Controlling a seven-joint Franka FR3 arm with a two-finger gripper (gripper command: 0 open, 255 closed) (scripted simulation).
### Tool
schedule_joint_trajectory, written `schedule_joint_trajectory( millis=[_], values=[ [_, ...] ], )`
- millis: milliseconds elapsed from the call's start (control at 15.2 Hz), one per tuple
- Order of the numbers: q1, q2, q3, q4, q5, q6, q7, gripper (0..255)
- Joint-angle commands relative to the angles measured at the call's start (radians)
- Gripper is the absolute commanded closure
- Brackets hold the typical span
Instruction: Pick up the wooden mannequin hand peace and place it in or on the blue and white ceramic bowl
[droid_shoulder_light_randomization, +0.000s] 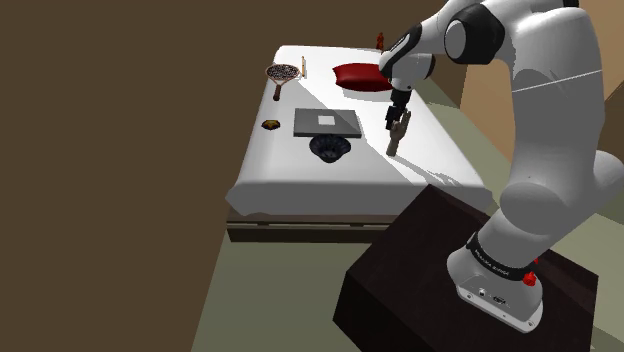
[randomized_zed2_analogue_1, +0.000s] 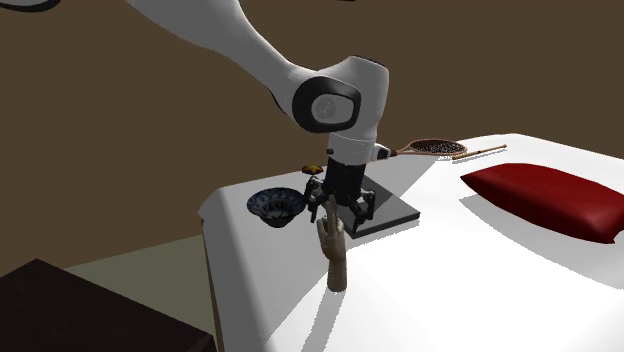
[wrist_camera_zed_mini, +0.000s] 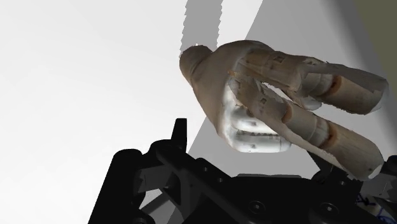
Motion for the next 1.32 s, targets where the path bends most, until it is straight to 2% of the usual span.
schedule_joint_trajectory(
  millis=[0,198,264,858,1254],
  values=[
    [0.0,0.0,0.0,-0.001,0.0,0.001,0.0,0],
    [0.0,0.0,0.0,-0.001,0.0,0.001,0.0,0],
    [0.0,0.0,0.0,-0.001,0.0,0.001,0.0,255],
    [0.0,0.0,0.0,-0.001,0.0,0.001,0.0,255],
    [0.01,-0.049,-0.016,0.007,-0.023,-0.053,0.015,255]
  ],
)
